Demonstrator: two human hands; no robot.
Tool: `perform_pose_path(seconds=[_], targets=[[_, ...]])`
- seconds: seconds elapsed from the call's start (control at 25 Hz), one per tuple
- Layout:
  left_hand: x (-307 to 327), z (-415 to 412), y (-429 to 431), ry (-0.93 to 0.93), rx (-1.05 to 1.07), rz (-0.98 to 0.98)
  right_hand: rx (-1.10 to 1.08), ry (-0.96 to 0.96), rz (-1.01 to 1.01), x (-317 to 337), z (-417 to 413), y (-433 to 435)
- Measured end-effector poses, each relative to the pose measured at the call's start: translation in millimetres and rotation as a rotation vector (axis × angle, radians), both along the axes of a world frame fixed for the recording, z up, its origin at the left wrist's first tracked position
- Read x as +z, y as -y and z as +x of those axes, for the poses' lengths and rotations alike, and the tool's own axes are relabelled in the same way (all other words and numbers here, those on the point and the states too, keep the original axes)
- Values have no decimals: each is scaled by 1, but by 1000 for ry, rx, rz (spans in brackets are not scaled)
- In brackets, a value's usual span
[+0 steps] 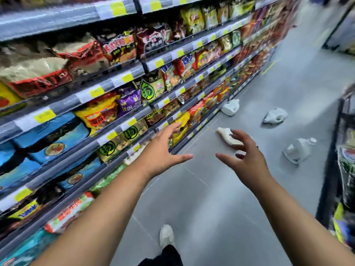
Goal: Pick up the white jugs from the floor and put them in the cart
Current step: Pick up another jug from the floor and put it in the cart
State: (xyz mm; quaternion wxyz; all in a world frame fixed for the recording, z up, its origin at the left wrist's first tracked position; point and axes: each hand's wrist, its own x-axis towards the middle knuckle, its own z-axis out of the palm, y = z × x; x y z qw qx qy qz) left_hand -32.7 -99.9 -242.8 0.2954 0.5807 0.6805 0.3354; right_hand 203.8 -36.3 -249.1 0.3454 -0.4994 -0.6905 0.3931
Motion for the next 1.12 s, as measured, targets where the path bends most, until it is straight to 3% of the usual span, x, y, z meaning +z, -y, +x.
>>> perform_pose_path(seconds=[0.2,0.6,1.12], targets=[[1,8,-134,124,-159,-12,-186,13,13,0,14,-84],[-13,32,-329,151,-355,-74,-431,26,-41,-21,33,-224],[-45,113,-603,124,-293,-205,-327,120,-125,-61,125,-525]])
